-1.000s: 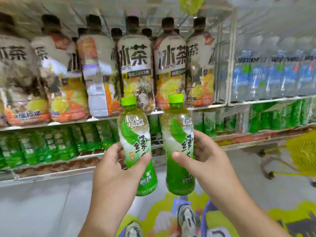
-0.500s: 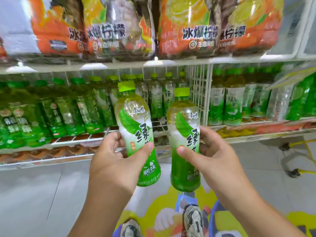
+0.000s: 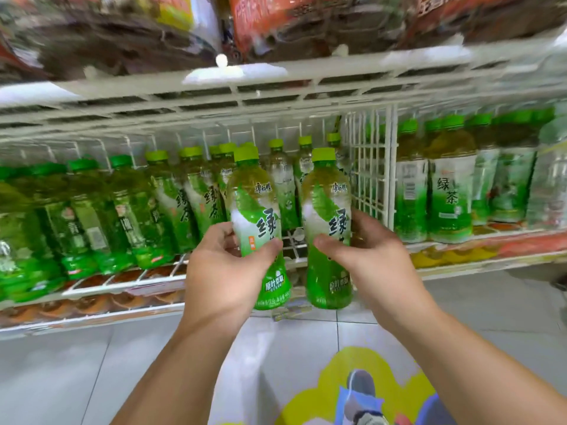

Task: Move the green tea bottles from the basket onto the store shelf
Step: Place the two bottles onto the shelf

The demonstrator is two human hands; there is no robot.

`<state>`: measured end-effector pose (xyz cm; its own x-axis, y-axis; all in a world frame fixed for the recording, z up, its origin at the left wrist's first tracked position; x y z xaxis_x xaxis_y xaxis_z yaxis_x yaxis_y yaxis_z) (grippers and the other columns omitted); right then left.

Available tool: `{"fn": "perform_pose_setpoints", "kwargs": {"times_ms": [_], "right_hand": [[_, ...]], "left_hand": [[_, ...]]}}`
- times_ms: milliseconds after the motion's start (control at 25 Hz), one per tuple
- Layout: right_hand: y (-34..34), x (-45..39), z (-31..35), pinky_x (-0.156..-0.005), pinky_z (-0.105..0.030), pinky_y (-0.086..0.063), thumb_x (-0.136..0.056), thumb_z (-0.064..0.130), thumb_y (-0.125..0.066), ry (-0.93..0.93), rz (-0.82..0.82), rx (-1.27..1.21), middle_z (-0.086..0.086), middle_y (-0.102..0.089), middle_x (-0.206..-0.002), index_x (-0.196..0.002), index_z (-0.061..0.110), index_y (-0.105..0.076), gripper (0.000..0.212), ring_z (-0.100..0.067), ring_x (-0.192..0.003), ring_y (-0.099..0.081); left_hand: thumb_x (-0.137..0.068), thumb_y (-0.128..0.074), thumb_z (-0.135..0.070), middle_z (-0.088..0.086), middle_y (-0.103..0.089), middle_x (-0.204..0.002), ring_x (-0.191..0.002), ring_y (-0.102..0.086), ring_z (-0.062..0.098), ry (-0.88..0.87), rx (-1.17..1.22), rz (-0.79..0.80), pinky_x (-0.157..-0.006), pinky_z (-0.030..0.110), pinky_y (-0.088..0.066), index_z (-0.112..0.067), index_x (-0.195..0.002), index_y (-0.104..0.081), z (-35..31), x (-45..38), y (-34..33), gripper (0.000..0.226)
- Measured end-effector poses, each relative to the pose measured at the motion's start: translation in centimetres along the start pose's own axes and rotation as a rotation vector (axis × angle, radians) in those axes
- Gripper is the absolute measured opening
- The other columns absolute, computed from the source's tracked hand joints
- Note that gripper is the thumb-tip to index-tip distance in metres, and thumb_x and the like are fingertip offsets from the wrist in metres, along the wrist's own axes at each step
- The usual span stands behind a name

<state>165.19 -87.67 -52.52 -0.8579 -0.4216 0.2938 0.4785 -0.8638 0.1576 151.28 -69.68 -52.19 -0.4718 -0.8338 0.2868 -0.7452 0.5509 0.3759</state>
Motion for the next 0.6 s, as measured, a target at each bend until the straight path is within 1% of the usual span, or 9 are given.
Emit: {"fn": "perform_pose_setpoints", "kwargs": {"times_ms": [80,120,200,240,280,320,400,480,600], "right_hand": [[-0.2,-1.9,0.3,-0.083,-0.027,-0.058,-0.079,0.03,-0.086,0.008,-0.024,0.051,0.016,-0.078,-0.102,-0.12,0.032,-0.072,0.043,-0.005,-0.096,-0.074],[-0.4,-2.8,0.5,-0.086,-0.029,-0.058,-0.078,0.035,-0.086,0.015,-0.027,0.086,0.019,-0.077,-0.103,-0.119,0.034,-0.071,0.044,-0.003,-0.096,-0.073],[-0.8,-4.5,0.7,-0.096,-0.033,-0.055,-0.077,0.041,-0.087,0.013,-0.004,0.096,0.022,-0.075,-0.112,-0.124,0.036,-0.069,0.051,-0.005,-0.106,-0.07],[-1.0,-5.2,0.6,-0.099,-0.032,-0.052,-0.077,0.042,-0.087,-0.001,0.01,0.077,0.026,-0.072,-0.115,-0.126,0.038,-0.067,0.052,-0.003,-0.11,-0.067],[-1.2,-5.8,0.5,-0.098,-0.028,-0.051,-0.078,0.04,-0.087,-0.008,0.026,0.054,0.032,-0.07,-0.112,-0.123,0.041,-0.067,0.048,0.004,-0.108,-0.066],[-1.5,-6.4,0.4,-0.097,-0.027,-0.051,-0.08,0.038,-0.086,-0.005,0.047,0.039,0.034,-0.071,-0.106,-0.12,0.043,-0.068,0.044,0.008,-0.104,-0.066],[-2.0,-7.3,0.2,-0.1,-0.036,-0.054,-0.082,0.033,-0.085,0.022,0.074,0.037,0.026,-0.075,-0.107,-0.123,0.038,-0.069,0.044,0.001,-0.104,-0.07],[-2.3,-8.3,0.0,-0.103,-0.042,-0.054,-0.082,0.029,-0.084,0.043,0.066,0.036,0.019,-0.076,-0.112,-0.13,0.033,-0.067,0.051,-0.005,-0.108,-0.071],[-2.8,-10.1,-0.9,-0.11,-0.048,-0.049,-0.08,0.026,-0.086,0.035,0.048,-0.004,0.005,-0.071,-0.13,-0.14,0.024,-0.062,0.065,-0.018,-0.123,-0.065]], "left_hand": [[-0.071,-0.09,-0.038,-0.012,-0.075,-0.08,-0.073,-0.071,0.003,-0.001,-0.016,-0.004,-0.072,0.032,-0.056,-0.026,-0.093,-0.07,-0.1,-1.1,-0.7,0.032],[-0.072,-0.089,-0.04,-0.01,-0.075,-0.081,-0.073,-0.07,0.002,-0.002,-0.033,0.0,-0.068,0.028,-0.054,-0.025,-0.095,-0.07,-0.3,-1.6,-1.2,0.033],[-0.074,-0.088,-0.041,-0.007,-0.072,-0.081,-0.066,-0.065,-0.002,-0.013,-0.075,0.002,-0.057,0.016,-0.047,-0.022,-0.095,-0.068,-0.8,-2.9,-2.1,0.034],[-0.074,-0.087,-0.04,-0.006,-0.071,-0.079,-0.06,-0.062,-0.002,-0.025,-0.094,-0.005,-0.05,0.012,-0.042,-0.022,-0.092,-0.066,-1.1,-3.6,-2.6,0.033],[-0.074,-0.087,-0.039,-0.005,-0.069,-0.078,-0.057,-0.06,-0.001,-0.033,-0.11,-0.017,-0.045,0.01,-0.039,-0.022,-0.088,-0.064,-1.4,-4.2,-3.0,0.032],[-0.074,-0.087,-0.039,-0.002,-0.068,-0.082,-0.057,-0.06,0.001,-0.039,-0.129,-0.029,-0.045,0.012,-0.038,-0.022,-0.084,-0.062,-1.6,-4.9,-3.3,0.033],[-0.074,-0.087,-0.04,0.006,-0.067,-0.092,-0.066,-0.063,0.015,-0.063,-0.168,-0.031,-0.051,0.021,-0.04,-0.017,-0.082,-0.062,-1.9,-6.2,-4.0,0.035],[-0.075,-0.086,-0.037,0.01,-0.068,-0.087,-0.066,-0.062,0.024,-0.093,-0.189,-0.025,-0.053,0.023,-0.038,-0.01,-0.083,-0.064,-1.9,-7.3,-4.7,0.036],[-0.076,-0.084,-0.039,0.002,-0.068,-0.075,-0.06,-0.062,0.017,-0.126,-0.267,-0.035,-0.045,0.019,-0.036,-0.014,-0.081,-0.066,-1.8,-9.0,-5.5,0.032]]}}
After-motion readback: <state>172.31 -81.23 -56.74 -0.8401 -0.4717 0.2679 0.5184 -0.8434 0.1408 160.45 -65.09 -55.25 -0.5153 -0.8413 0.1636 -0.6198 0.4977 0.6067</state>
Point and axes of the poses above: each hand's wrist, its own x-axis away from the middle knuckle, its own y-axis out of the back of the hand, z = x × y, the point moved 7 cm from there along -x, towards the middle knuckle
